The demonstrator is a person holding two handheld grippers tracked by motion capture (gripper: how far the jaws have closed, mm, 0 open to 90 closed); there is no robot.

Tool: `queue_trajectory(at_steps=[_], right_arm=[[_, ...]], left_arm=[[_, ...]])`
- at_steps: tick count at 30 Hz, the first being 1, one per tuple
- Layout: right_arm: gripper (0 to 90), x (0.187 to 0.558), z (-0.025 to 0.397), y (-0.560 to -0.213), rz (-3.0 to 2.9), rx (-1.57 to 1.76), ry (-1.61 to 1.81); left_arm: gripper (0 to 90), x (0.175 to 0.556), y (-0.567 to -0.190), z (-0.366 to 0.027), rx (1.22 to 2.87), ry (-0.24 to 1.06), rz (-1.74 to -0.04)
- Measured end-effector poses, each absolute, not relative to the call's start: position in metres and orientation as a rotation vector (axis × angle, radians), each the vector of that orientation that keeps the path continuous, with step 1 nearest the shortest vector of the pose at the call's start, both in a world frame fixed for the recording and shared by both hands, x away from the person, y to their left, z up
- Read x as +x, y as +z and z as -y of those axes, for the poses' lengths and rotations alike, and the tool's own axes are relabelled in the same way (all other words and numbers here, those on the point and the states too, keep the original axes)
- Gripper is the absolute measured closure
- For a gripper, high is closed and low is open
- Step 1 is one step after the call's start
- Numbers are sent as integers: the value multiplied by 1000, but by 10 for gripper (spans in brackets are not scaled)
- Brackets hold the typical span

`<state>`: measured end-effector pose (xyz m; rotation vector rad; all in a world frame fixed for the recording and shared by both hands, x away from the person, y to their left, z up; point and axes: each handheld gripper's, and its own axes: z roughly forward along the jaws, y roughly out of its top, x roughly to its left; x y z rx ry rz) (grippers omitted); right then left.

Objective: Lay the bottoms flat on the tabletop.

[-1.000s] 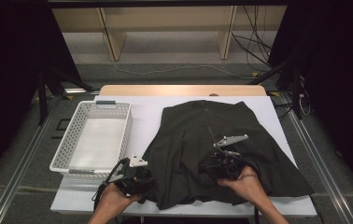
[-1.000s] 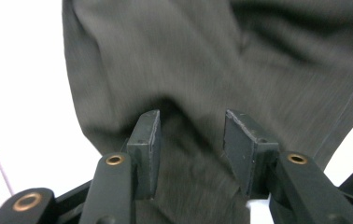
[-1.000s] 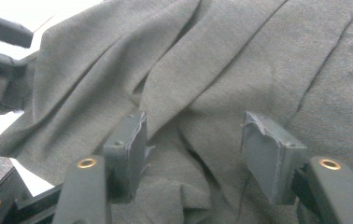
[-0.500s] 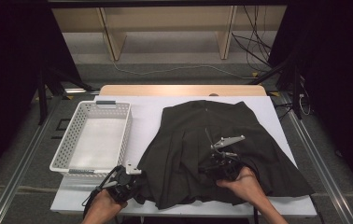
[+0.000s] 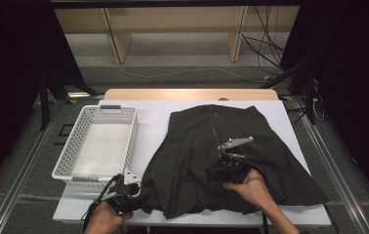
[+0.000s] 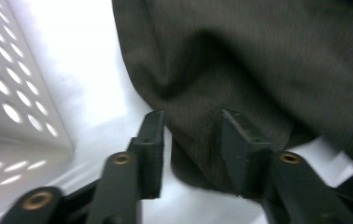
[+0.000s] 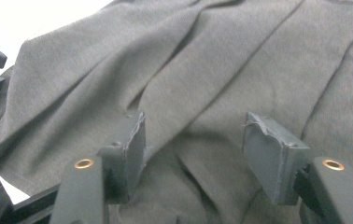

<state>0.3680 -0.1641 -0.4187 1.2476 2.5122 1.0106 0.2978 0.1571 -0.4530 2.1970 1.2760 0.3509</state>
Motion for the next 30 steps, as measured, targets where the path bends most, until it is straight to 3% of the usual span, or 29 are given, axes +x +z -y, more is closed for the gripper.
queue_trajectory(at_steps=[4,13,20,30], right_arm=[[383,372,157,-417,-2495,1251,1029],[290,388,143,-410,-2465,1249,1085],[214,403,129,-411,-2495,1243,1082],[177,417,109,-415,-2517,1218,1035]], left_arm=[[394,302,-455,-150,2167,341,-1313],[230,315,-460,-144,2088,287,-1416],[195,322,-468,-146,2089,212,-1466],[168,325,-477,-141,2147,187,-1467]])
